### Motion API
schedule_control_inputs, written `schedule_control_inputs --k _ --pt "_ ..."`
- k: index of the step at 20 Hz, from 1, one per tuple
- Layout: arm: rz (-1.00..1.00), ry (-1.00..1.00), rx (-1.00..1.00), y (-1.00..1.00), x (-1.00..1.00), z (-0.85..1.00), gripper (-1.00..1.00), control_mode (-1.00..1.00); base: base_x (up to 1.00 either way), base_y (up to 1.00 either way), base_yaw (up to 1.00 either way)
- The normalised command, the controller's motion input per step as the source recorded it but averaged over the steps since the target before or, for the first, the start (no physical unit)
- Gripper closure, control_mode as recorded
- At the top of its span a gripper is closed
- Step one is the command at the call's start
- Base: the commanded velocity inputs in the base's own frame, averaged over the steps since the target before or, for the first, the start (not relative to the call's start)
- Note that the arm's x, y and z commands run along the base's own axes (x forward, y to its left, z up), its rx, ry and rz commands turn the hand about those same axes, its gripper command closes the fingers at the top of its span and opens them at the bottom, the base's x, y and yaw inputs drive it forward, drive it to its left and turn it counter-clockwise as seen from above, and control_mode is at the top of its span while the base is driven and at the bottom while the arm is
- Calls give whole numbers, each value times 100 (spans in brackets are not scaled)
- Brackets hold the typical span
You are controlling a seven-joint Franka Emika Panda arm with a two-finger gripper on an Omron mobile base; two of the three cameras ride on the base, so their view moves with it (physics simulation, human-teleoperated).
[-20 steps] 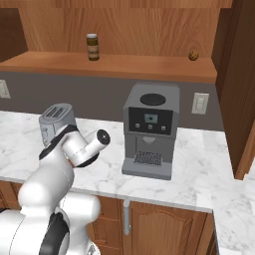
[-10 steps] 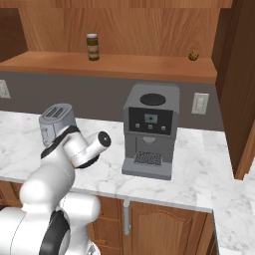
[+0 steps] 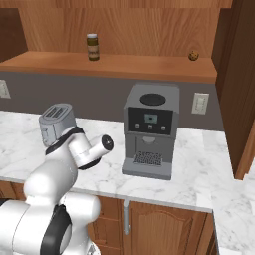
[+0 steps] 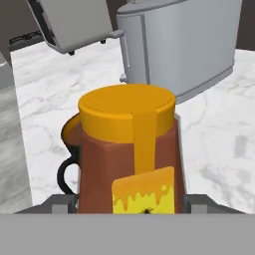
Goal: Pick the cinnamon and honey bottle from the cabinet and place them next to the mug.
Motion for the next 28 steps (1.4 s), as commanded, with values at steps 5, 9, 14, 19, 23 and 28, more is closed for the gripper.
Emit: schedule_control_inputs --k 5,9,14,19,23,28 --pt "0 -3 0 0 0 -17 100 -100 0 0 0" --pt "0 -10 0 3 0 -21 100 -100 0 0 0" --pt "0 -16 0 8 0 -21 100 -100 0 0 0" --pt "0 -14 0 6 0 -17 100 -100 0 0 0" --pt "0 -1 0 1 0 -3 100 -100 0 0 0" --pt "0 0 0 3 0 0 100 -100 0 0 0"
